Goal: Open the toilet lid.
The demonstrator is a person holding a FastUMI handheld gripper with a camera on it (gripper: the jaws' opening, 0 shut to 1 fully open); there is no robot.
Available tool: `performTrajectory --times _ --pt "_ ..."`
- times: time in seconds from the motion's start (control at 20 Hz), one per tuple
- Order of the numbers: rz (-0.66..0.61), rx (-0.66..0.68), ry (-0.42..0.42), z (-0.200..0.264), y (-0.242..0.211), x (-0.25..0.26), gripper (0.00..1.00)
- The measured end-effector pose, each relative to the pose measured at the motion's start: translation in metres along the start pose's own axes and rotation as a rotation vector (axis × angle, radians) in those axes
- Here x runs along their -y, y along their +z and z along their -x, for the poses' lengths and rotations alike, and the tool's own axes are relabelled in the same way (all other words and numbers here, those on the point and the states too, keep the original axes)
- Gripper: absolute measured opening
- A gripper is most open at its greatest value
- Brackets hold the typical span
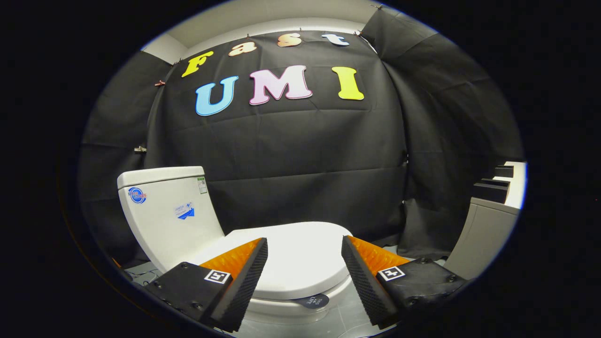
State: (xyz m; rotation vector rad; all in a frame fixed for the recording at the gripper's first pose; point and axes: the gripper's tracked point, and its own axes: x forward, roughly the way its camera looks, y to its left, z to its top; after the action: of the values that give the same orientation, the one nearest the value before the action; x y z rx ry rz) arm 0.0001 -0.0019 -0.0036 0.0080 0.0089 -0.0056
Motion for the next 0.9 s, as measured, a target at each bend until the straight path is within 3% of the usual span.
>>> performTrajectory --times 0.55,0.9 --pt "0.007 -0.019 0.020 -0.011 0.030 0.003 0.98" --pt "-0.039 -0.153 -0.032 -0.005 -0.020 0.042 0.98"
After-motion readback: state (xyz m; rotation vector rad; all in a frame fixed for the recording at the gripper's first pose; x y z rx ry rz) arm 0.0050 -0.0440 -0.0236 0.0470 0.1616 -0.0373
